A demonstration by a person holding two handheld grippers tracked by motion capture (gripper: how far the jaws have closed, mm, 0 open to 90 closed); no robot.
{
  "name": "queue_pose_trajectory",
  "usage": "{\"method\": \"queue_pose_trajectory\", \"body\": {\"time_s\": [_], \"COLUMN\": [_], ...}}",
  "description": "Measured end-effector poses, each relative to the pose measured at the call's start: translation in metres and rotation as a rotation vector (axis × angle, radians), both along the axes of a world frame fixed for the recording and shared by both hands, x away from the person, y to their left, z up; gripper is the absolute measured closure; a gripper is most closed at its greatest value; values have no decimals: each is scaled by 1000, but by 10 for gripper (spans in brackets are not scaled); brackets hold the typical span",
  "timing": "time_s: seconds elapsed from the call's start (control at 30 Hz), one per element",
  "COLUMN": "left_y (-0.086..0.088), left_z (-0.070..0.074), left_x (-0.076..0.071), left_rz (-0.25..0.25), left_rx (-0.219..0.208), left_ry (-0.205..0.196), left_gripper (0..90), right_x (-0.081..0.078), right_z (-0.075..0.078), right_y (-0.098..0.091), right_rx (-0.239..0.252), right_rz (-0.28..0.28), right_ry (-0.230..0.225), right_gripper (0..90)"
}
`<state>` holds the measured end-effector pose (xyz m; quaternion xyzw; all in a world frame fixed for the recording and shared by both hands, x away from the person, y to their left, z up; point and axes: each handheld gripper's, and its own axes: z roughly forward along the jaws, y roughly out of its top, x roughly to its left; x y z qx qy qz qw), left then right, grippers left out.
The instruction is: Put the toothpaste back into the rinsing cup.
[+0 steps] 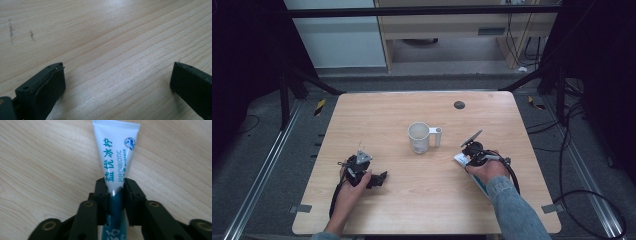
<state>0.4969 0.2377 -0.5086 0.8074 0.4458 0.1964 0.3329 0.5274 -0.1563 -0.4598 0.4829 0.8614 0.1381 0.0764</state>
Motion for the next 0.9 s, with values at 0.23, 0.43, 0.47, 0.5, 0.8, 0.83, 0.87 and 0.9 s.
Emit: {"method": "queue_pose_trajectory", "body": {"time_s": [0.23, 0.43, 0.47, 0.5, 0.8, 0.83, 0.87, 0.9], "left_y": [0, 0, 0, 0, 0, 0, 0, 0], "left_z": [0, 0, 0, 0, 0, 0, 0, 0], "left_x": [0, 0, 0, 0, 0, 0, 0, 0], "left_rz": [1, 0, 0, 0, 0, 1, 0, 0], "left_rx": [-2, 0, 0, 0, 0, -1, 0, 0], "left_ry": [2, 0, 0, 0, 0, 1, -1, -1], "left_gripper": [0, 0, 0, 0, 0, 0, 0, 0], "right_x": [-1, -2, -2, -2, -2, -2, -2, -2], "right_z": [3, 4, 6, 7, 22, 23, 25, 25], "right_y": [1, -1, -2, -2, -7, -7, -8, -8], "right_rx": [-10, -12, -7, -9, -13, -15, -11, -11], "right_rz": [-6, -6, -3, -8, -5, -2, -1, -1], "right_ry": [-3, -2, 5, 4, -4, -1, -2, -2], "right_gripper": [783, 788, 789, 789, 792, 792, 792, 792]}}
